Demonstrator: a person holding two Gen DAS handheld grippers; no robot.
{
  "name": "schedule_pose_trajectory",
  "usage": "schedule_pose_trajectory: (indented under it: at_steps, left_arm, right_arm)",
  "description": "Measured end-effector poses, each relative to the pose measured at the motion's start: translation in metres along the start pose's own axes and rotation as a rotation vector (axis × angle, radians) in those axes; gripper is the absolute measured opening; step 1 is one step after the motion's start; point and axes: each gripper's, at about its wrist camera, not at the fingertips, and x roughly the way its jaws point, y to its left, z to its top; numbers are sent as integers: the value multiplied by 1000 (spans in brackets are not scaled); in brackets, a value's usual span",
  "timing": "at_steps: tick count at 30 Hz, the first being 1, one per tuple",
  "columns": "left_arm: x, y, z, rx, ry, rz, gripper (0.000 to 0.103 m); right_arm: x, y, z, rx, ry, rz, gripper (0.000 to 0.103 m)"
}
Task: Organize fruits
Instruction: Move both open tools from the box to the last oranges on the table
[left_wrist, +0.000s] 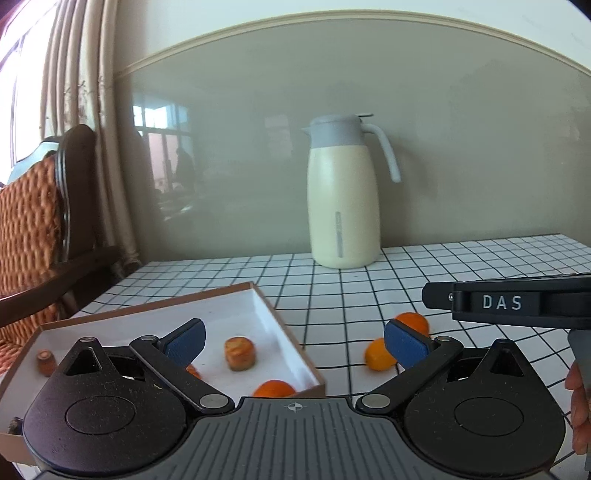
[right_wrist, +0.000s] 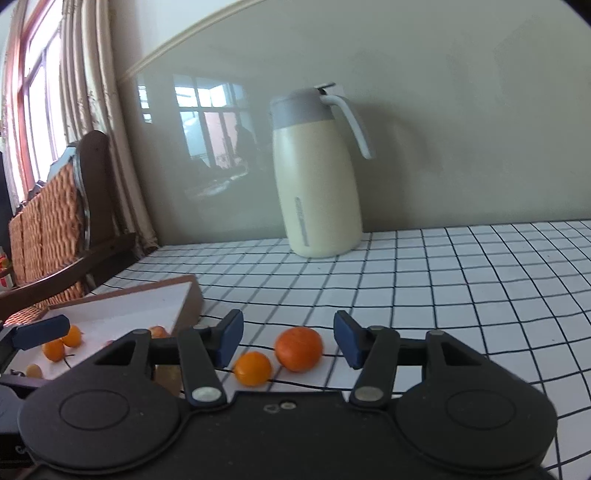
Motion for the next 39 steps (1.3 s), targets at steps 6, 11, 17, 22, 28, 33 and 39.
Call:
schedule_pose_trajectory:
  at_steps: [6, 11, 17, 22, 28, 33, 39]
  left_arm:
    - [4, -5, 0, 9, 6, 1, 103]
    - [5, 3, -2, 3, 17, 12, 103]
    - [5, 13, 0, -18, 16, 16, 103]
    - [5, 14, 0, -21, 14, 12, 103]
    - [8, 8, 1, -23, 15, 2, 103]
    - [9, -9, 3, -10, 14, -33, 103]
    - [15, -34, 4, 7, 30, -90, 103]
  right_arm:
    - [16, -5, -3, 0, 37, -30, 47]
    - [40, 1, -7, 3, 68, -44, 47]
    - [61, 8, -10, 7, 102, -66, 47]
    - [71, 7, -10, 8, 131, -131, 49]
    - [53, -11, -10, 11, 103, -218, 58]
    - [31, -33, -6, 22, 67, -290, 59]
    - [12, -60, -4, 74, 49, -295, 58]
